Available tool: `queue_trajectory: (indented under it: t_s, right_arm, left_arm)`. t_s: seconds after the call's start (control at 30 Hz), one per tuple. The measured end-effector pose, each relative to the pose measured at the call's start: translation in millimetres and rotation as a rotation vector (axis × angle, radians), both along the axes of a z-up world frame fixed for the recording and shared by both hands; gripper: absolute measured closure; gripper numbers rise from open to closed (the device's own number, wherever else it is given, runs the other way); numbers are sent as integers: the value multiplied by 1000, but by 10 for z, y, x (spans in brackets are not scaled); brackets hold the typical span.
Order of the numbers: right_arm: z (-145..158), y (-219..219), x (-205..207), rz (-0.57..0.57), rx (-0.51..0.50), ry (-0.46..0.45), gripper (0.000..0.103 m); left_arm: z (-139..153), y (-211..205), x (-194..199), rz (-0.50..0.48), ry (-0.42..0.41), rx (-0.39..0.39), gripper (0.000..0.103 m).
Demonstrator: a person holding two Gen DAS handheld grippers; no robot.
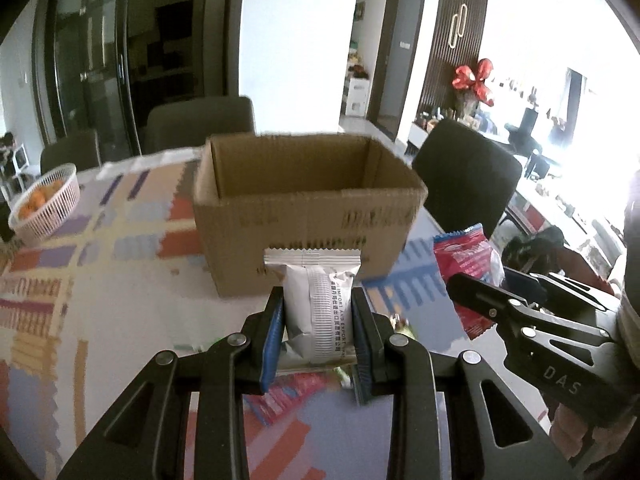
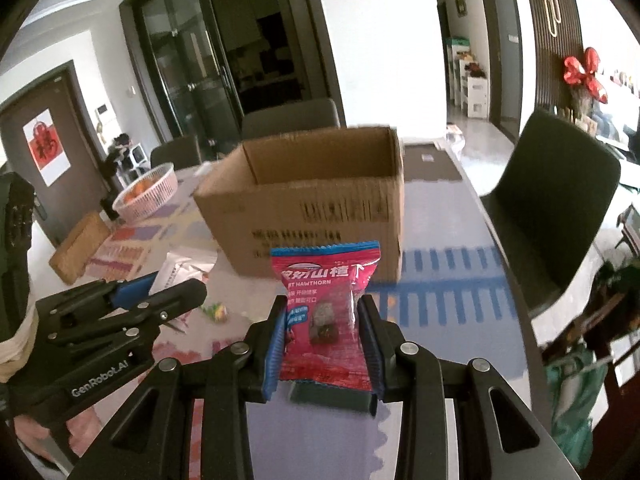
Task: Organize snacks
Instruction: 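Carry both snacks over the box and open both tools to release them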
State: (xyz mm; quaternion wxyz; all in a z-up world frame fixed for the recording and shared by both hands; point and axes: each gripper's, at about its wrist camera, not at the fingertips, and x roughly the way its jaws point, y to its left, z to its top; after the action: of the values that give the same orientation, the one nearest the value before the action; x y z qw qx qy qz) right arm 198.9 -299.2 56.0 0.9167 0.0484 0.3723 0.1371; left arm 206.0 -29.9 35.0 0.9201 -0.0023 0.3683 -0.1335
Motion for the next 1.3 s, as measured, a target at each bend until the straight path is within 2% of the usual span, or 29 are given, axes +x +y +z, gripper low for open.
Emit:
queue_trajectory:
  t_s: [0.3, 0.63, 0.9, 1.3]
  right_arm:
    - [384, 45, 317, 13, 3, -85, 67]
    - [628, 154, 776, 31, -14, -132, 67]
    - [558, 237, 1150, 47, -32, -111, 67]
    - [271, 228, 1607, 48, -55, -43, 67]
  left_arm:
    - [392, 26, 310, 7, -80, 11, 71]
    - [513, 91, 784, 4, -93, 28, 71]
    - [399, 93, 1157, -5, -56, 30, 71]
    - [102, 42, 1577, -13, 5, 43, 69]
